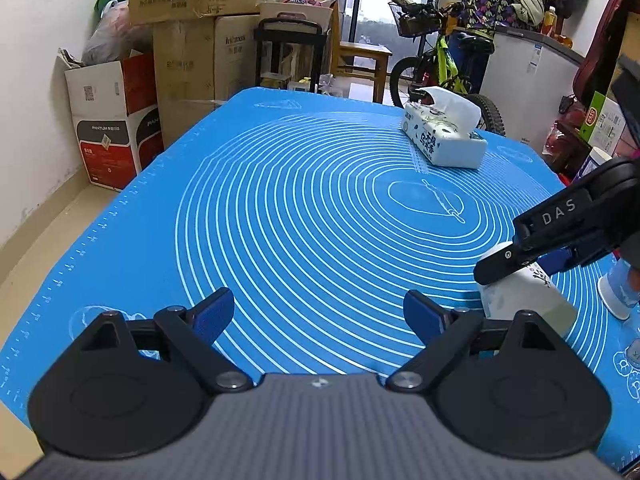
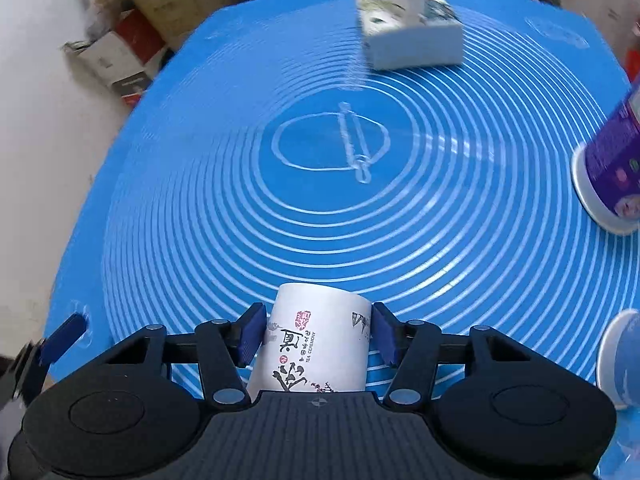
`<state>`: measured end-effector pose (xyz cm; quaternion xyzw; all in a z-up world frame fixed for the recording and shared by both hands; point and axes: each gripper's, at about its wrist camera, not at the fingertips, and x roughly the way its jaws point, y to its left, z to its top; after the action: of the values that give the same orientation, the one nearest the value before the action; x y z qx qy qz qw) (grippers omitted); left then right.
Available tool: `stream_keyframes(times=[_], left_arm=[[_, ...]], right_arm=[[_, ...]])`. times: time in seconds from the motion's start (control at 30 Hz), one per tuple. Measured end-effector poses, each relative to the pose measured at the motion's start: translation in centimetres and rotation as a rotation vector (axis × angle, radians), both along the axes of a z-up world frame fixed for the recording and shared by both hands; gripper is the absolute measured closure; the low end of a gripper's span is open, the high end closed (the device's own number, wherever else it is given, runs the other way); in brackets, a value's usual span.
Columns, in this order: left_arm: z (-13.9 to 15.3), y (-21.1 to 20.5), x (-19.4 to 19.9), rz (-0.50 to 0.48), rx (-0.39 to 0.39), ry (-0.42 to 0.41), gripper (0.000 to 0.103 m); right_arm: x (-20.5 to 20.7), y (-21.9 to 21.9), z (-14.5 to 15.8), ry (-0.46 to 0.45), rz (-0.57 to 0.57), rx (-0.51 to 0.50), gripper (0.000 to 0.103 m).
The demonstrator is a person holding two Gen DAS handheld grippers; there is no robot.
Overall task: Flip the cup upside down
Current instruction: 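Lift and rotate the white cup with the right gripper, rim down, then set the white cup rim-down on the mat and open the right gripper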
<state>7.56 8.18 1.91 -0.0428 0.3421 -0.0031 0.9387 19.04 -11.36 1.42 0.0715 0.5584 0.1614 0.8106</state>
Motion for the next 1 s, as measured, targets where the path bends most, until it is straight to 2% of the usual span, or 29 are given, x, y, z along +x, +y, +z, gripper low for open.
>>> stream_keyframes(times=[0.17,0.33,0.4,0.53,0.6,0.8,1.0], left_arm=[[0.0,-0.2,-0.1,-0.003,-0.002,-0.003,0.012],[0.1,-0.4,-0.3,0.011,0.017,-0.017,0.012],[0.0,-0.4,-0.2,0.021,0.017,-0.018,0.012],[-0.2,-0.5,-0.1,0.028,0.01,-0.012,0.012],[-0.4,-0.5,0.0,0.029,0.01,-0.011,0.012],[-0.8,-0.6,0.0,0.03,0.004,0.0,0.012],[-1.0,-1.2,-0.3,0.013,0.01,0.011,0.012]], right_arm=[[-1.8,-0.2,2.3,-0.145,0.0,0.026,0.043],[-4.4,-1.7,3.2,-0.385,-0.085,0.125,0.042],[-5.4,-1.9,2.7,-0.489,-0.121,0.094,0.042],[-7.3,-1.0,0.4,-0.692,-0.156,-0.062,0.042],[-8.6,-0.8,-0.3,-0.786,-0.138,-0.074,0.042],[-11.4,0.1,-1.3,-0.89,-0.065,-0.158,0.043],[-13.0,0.4,-2.0,-0.859,-0.01,-0.178,0.043]])
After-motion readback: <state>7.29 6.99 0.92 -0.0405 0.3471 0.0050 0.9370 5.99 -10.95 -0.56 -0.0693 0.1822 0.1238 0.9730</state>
